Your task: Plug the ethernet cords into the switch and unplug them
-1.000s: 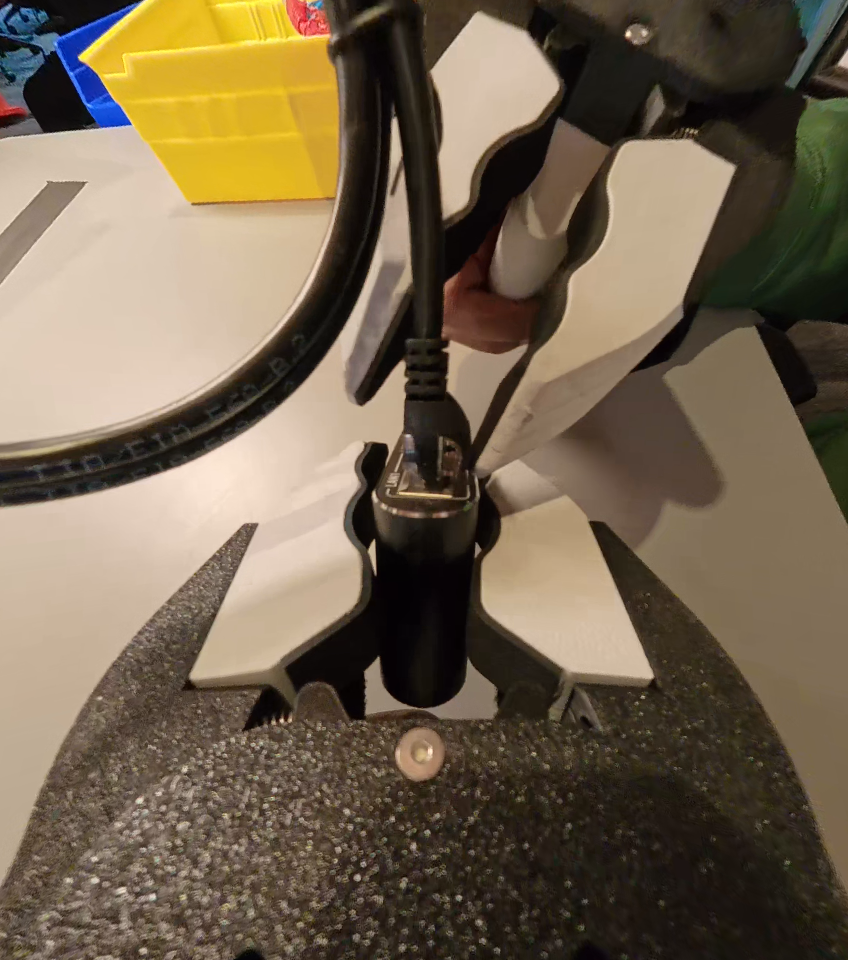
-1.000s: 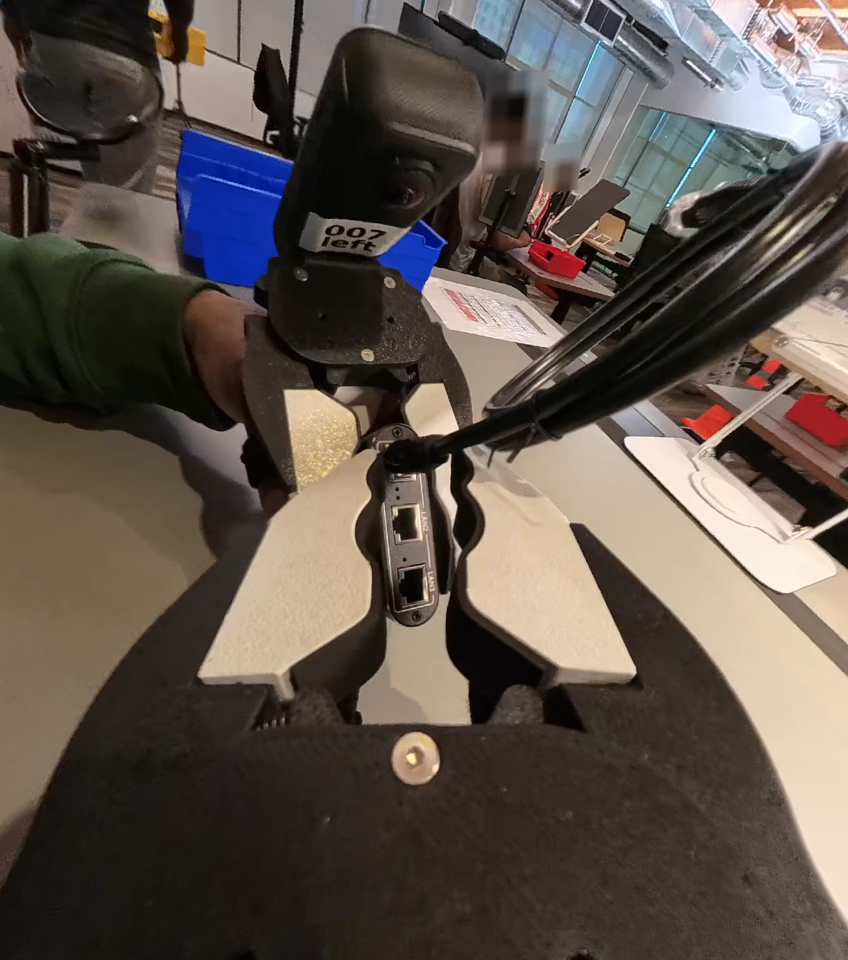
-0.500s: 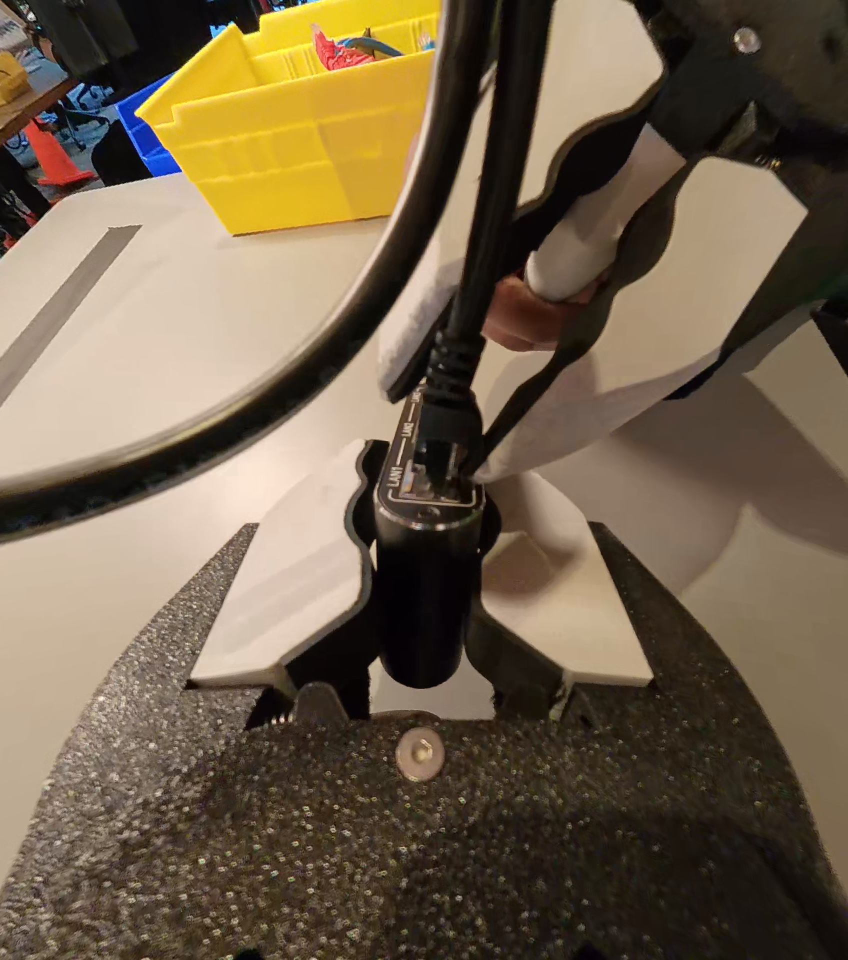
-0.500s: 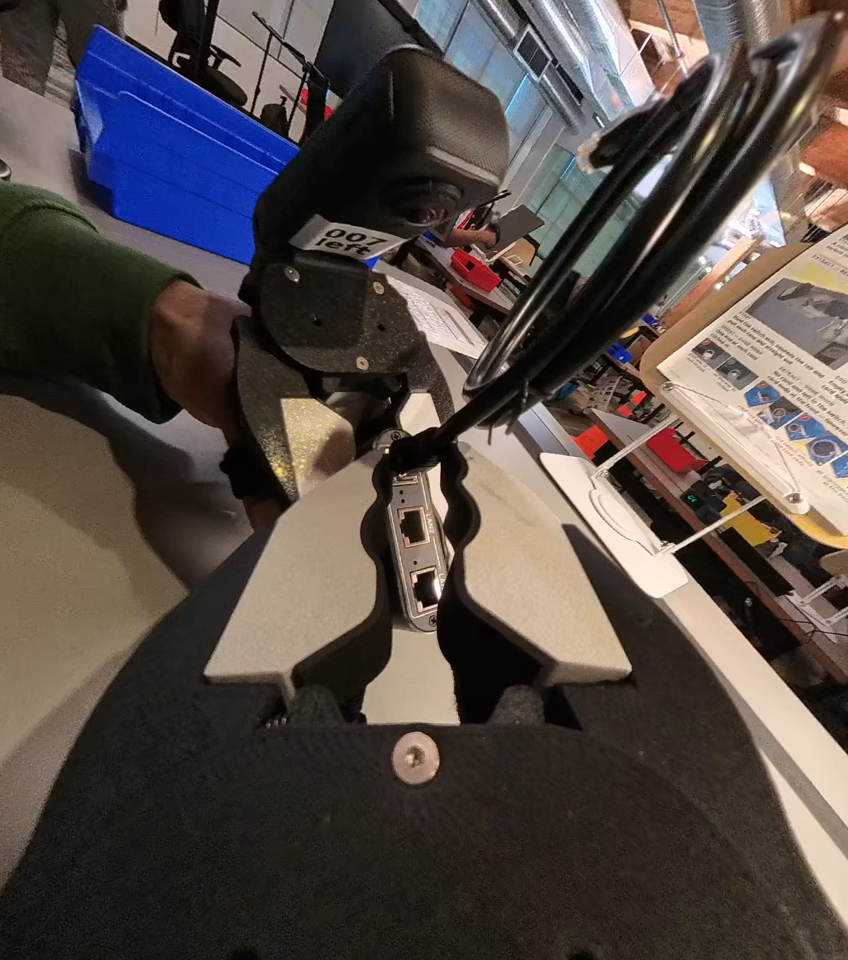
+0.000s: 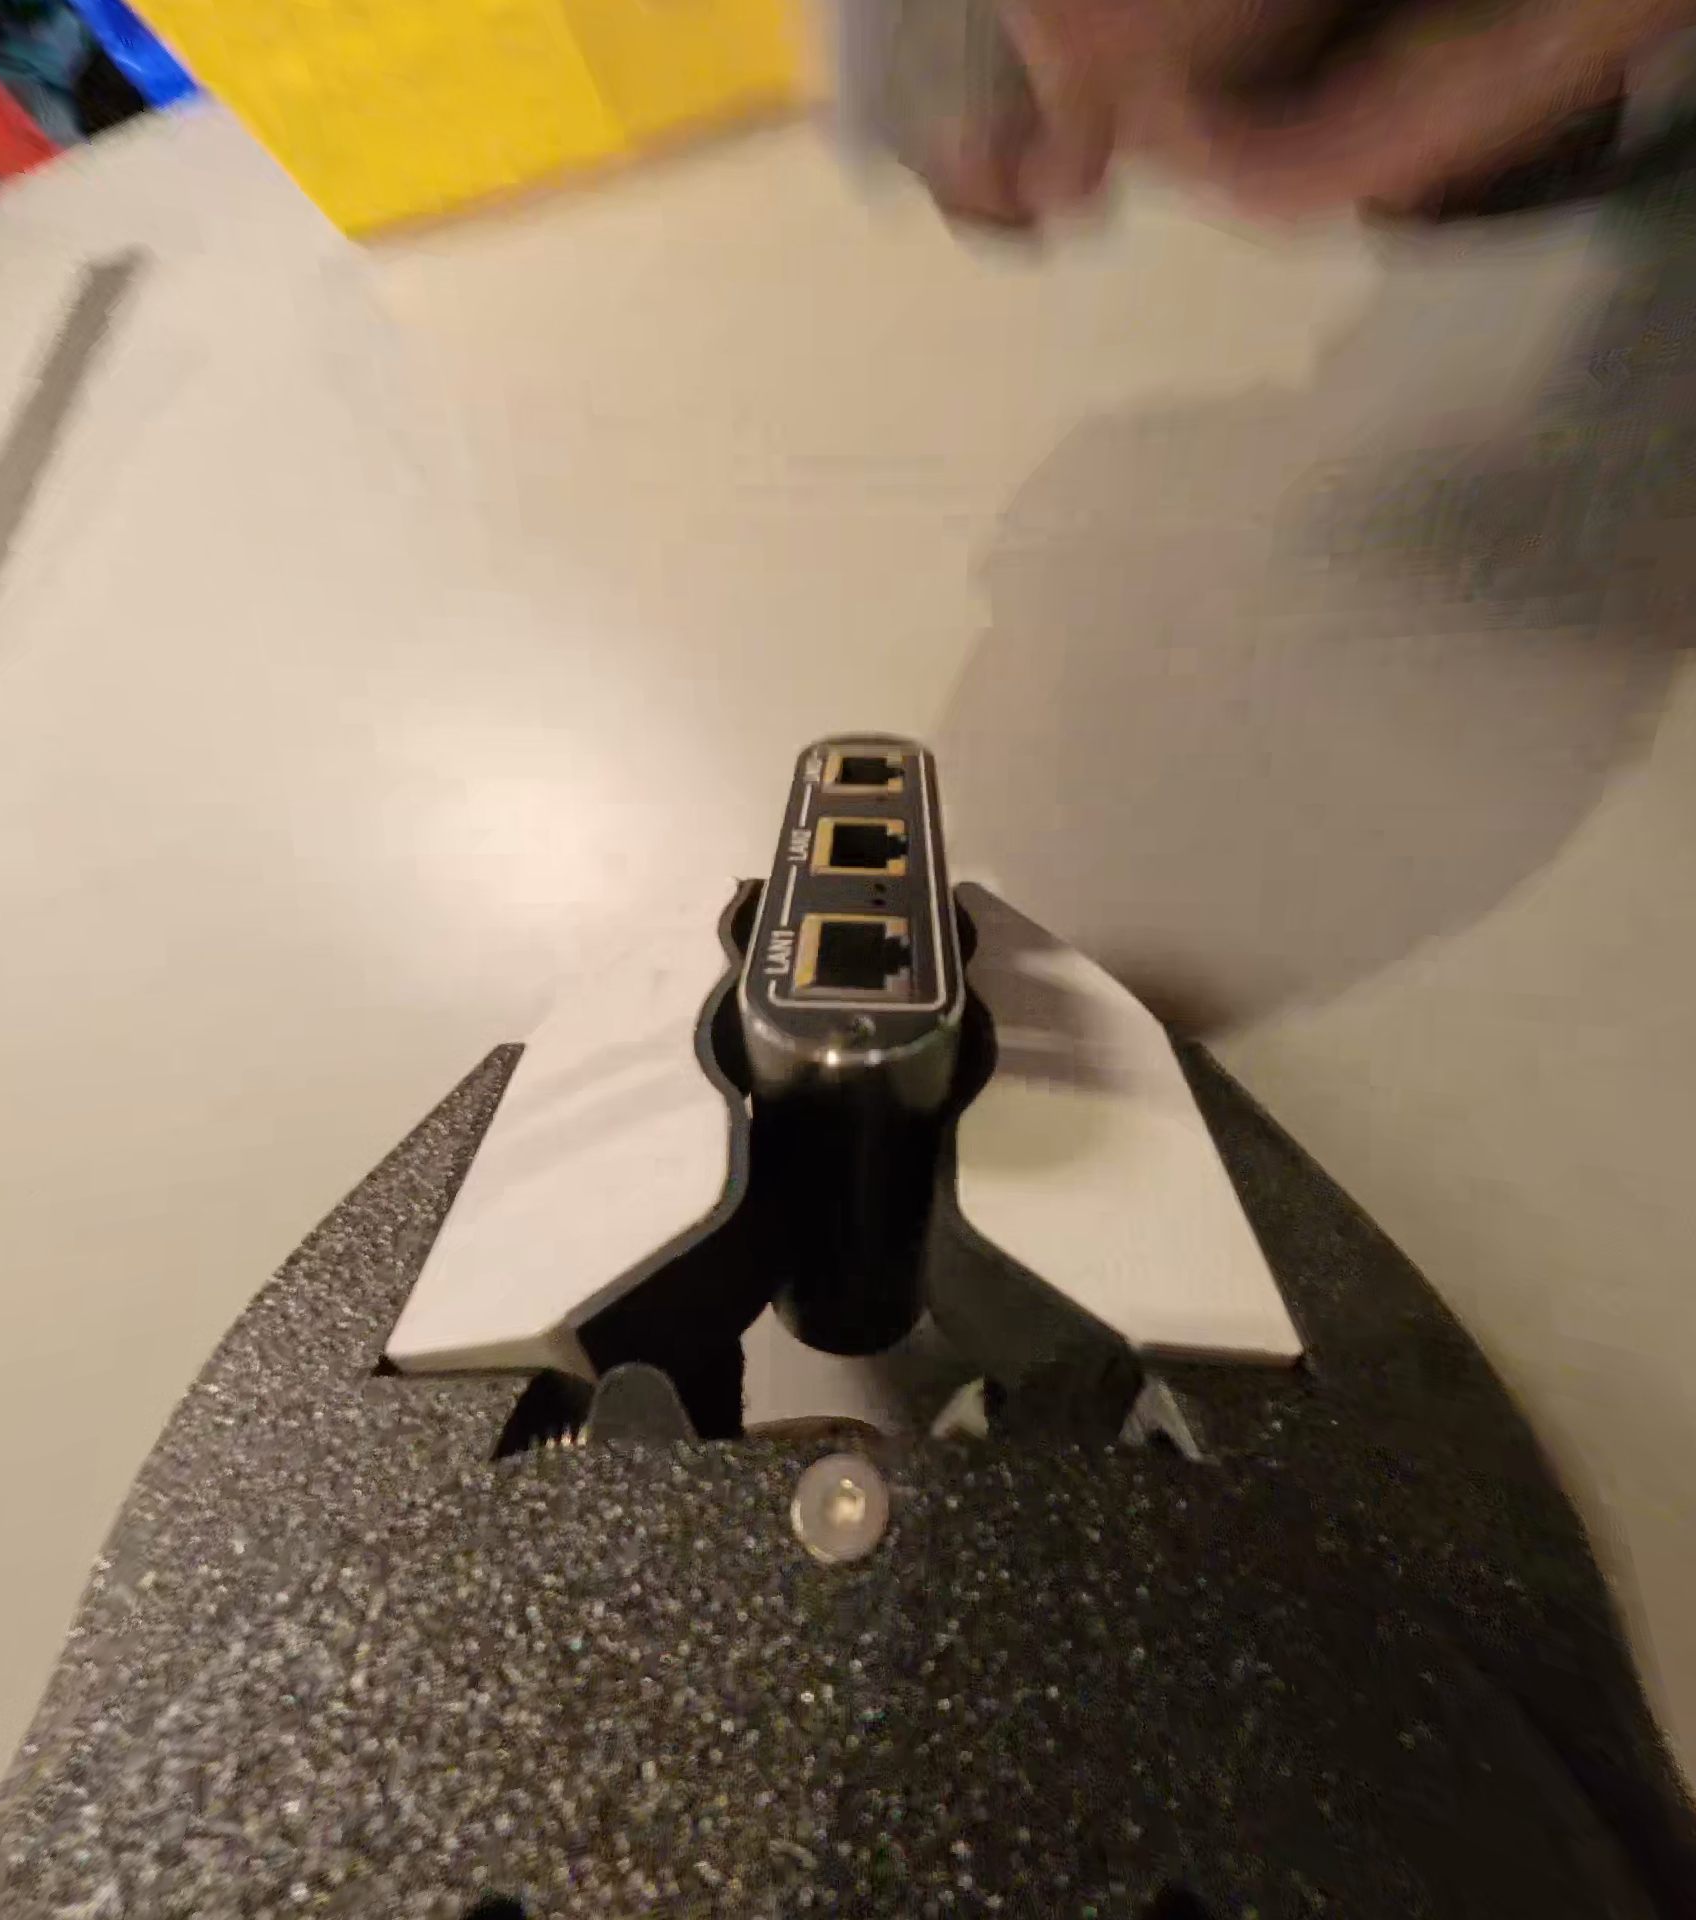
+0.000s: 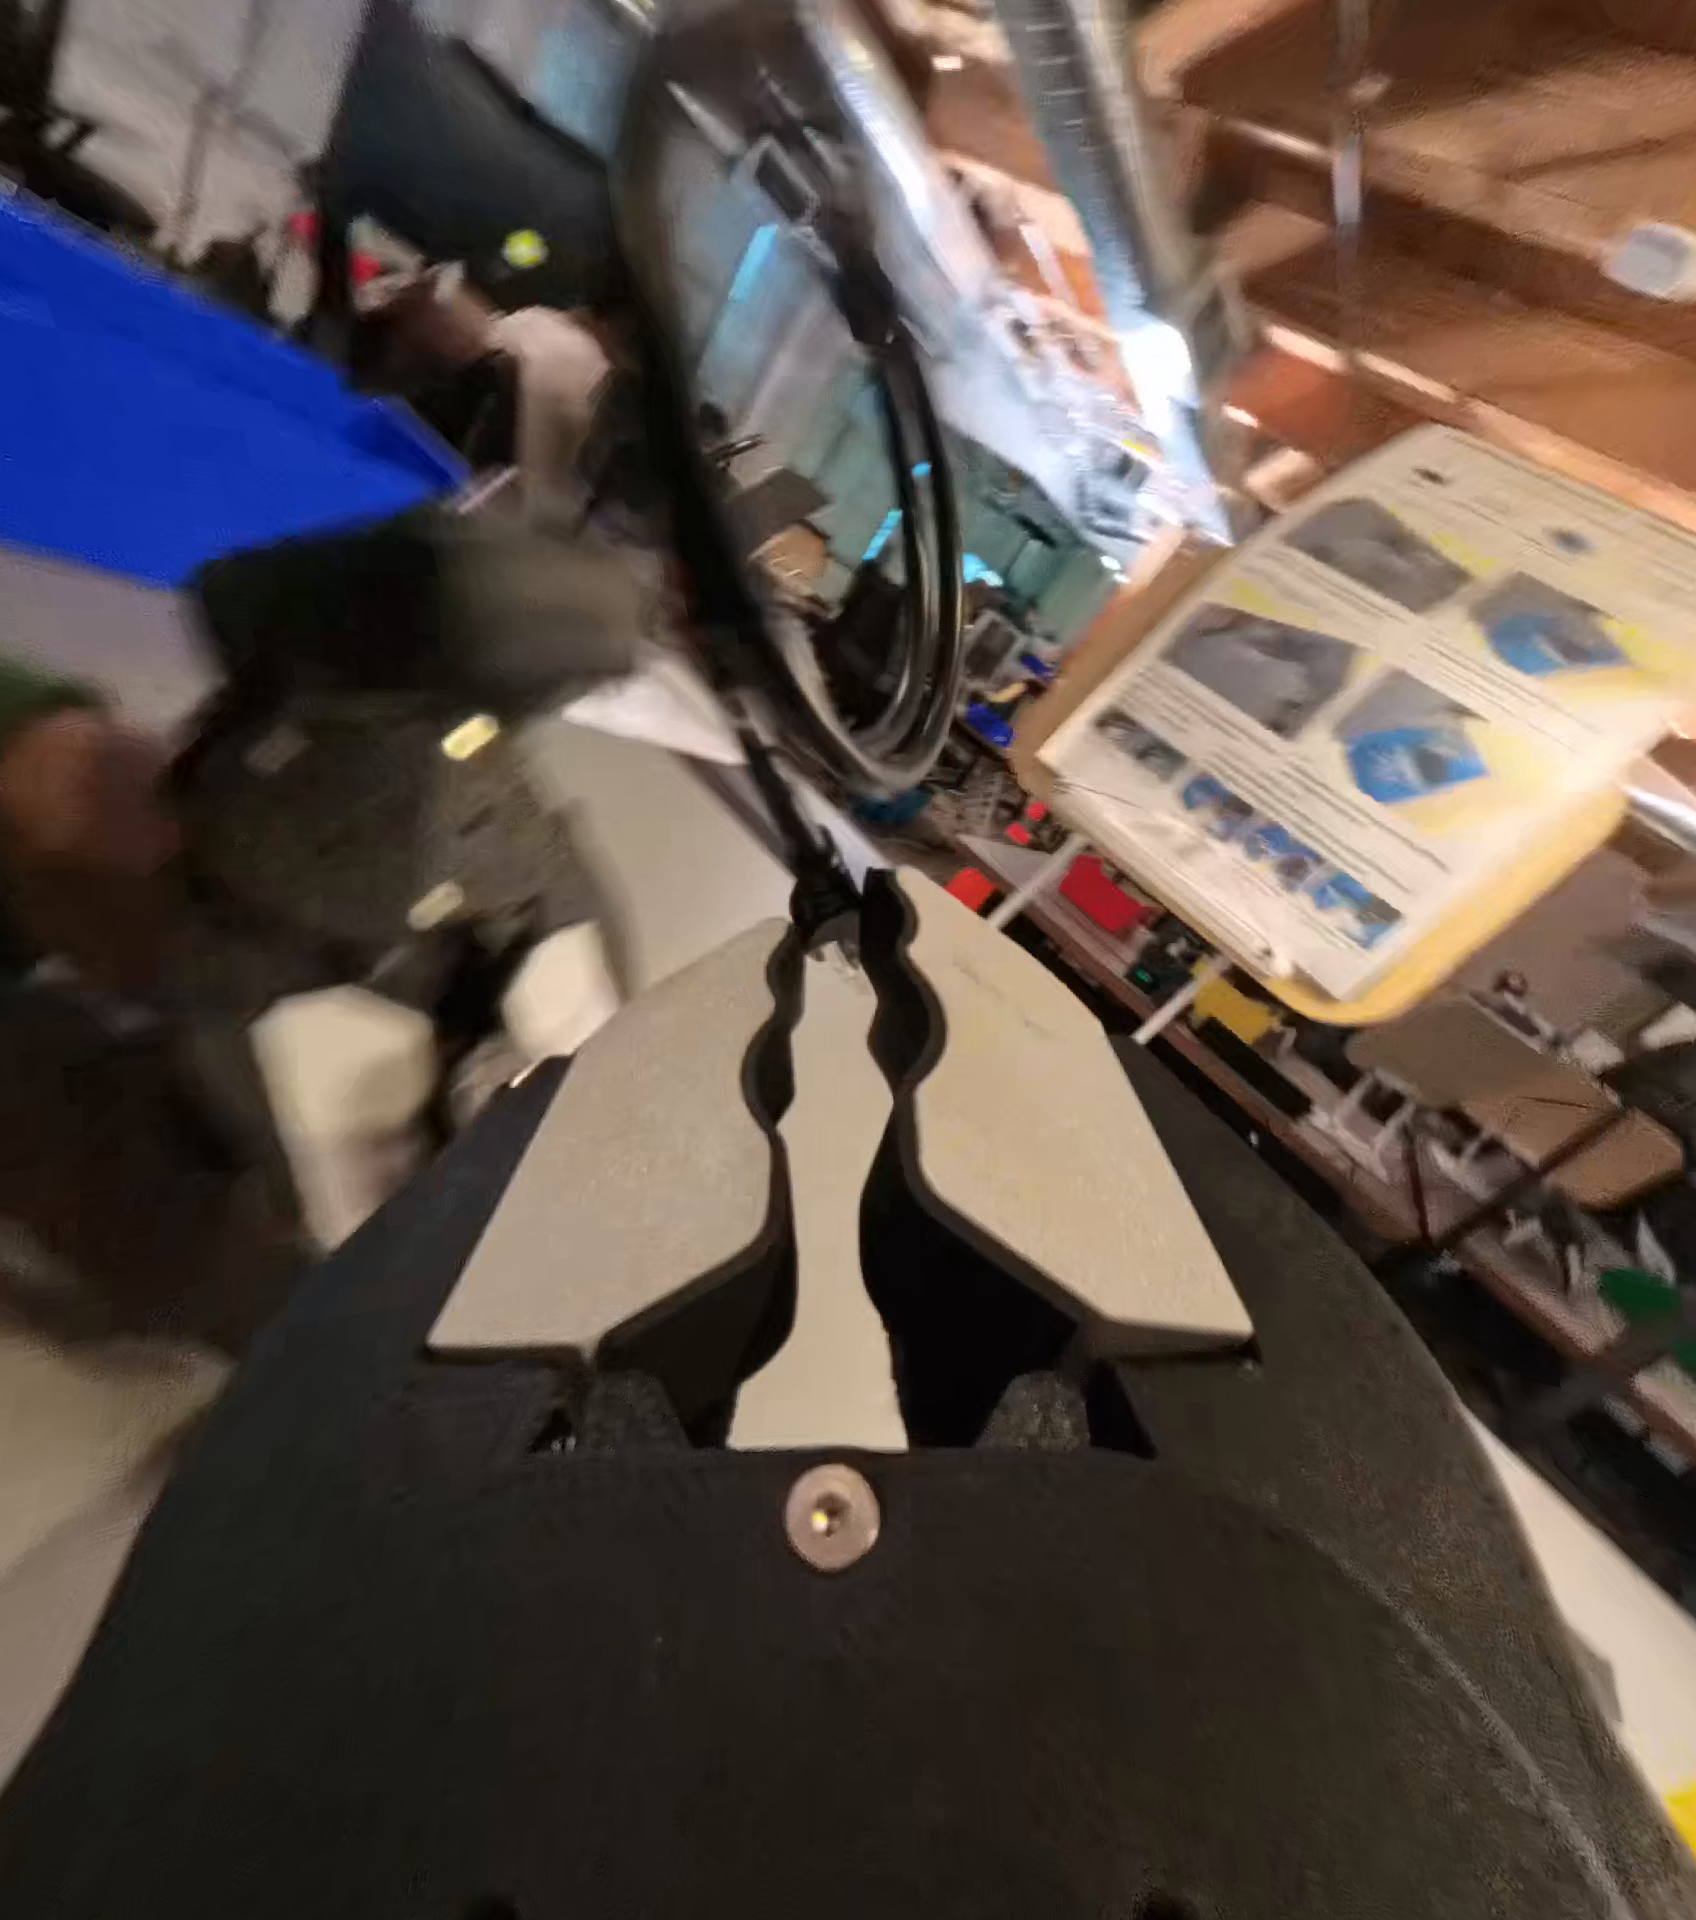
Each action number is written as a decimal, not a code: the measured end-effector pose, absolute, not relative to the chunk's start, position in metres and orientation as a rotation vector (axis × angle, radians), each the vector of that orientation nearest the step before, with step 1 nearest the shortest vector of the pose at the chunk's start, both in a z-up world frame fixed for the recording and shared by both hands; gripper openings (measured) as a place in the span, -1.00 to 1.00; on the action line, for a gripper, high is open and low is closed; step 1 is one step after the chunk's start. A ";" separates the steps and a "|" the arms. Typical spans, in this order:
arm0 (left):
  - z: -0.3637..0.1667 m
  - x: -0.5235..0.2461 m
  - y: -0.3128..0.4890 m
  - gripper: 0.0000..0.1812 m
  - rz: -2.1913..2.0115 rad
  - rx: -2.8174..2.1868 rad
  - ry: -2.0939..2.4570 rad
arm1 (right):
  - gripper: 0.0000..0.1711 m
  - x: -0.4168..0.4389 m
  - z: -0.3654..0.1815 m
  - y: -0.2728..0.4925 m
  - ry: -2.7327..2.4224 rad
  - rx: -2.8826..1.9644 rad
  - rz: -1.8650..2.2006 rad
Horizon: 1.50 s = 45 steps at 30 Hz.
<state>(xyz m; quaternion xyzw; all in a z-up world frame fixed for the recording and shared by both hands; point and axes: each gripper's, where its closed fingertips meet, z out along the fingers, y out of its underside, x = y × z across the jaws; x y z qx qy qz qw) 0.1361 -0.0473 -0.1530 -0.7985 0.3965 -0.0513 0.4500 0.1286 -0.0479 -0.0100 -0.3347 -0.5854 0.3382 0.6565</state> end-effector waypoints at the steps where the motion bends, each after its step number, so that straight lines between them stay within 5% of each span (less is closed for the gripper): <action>1: -0.156 0.142 -0.047 -0.64 -0.134 -1.955 0.996 | -0.85 0.133 -0.004 -0.040 -1.314 -0.781 0.817; 16: -0.147 0.119 -0.055 -0.68 -0.113 -2.010 0.940 | -0.86 0.155 -0.017 0.012 -1.318 -0.982 0.719; 27: -0.146 0.115 -0.050 -0.68 -0.056 -2.009 0.917 | -1.00 0.291 0.036 0.097 -1.091 -1.094 0.492; 33: -0.145 0.114 -0.048 -0.68 -0.045 -2.011 0.903 | -1.00 0.320 -0.017 0.111 -1.213 -1.339 0.627; 45: -0.145 0.114 -0.047 -0.68 -0.032 -2.008 0.897 | -0.36 0.277 -0.137 0.038 -1.991 -1.440 0.600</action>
